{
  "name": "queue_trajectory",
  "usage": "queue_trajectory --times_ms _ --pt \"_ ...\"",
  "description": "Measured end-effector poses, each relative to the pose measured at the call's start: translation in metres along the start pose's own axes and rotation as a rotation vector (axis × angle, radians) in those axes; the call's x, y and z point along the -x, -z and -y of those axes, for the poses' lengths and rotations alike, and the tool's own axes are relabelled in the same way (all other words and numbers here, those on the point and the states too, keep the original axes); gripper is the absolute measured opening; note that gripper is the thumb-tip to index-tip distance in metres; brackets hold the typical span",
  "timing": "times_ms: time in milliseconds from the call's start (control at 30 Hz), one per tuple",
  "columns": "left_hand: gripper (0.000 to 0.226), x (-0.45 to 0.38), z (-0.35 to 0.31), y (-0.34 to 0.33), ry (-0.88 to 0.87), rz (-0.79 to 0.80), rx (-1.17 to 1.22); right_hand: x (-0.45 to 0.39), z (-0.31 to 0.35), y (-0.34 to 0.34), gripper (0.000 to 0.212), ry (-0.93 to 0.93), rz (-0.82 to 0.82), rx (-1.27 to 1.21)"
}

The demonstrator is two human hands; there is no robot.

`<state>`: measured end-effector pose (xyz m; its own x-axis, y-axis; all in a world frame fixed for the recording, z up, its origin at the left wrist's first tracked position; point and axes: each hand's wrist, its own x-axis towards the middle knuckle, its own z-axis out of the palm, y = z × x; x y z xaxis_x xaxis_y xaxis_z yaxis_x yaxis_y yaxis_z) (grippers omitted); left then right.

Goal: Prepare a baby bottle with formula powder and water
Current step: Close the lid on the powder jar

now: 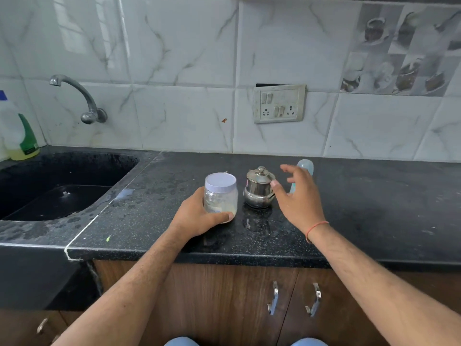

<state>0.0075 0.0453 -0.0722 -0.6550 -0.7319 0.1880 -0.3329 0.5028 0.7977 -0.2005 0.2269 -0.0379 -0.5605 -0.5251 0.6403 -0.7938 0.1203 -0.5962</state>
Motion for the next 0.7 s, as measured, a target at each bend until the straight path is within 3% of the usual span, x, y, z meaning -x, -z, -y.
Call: queue_trajectory --times_ms 133,267,700 --pt "0.083 -0.014 0.010 0.006 0.014 -0.007 0.012 0.005 -0.016 -0.011 0.059 -0.163 0.113 -0.019" --pt "0.079 -0.020 0.014 0.006 -0.004 0.006 0.038 0.000 -0.023 -0.022 0.061 -0.271 0.150 -0.081" --pt "0.083 -0.024 0.022 0.004 -0.037 0.017 0.080 -0.011 -0.034 -0.029 0.054 -0.256 0.139 -0.141"
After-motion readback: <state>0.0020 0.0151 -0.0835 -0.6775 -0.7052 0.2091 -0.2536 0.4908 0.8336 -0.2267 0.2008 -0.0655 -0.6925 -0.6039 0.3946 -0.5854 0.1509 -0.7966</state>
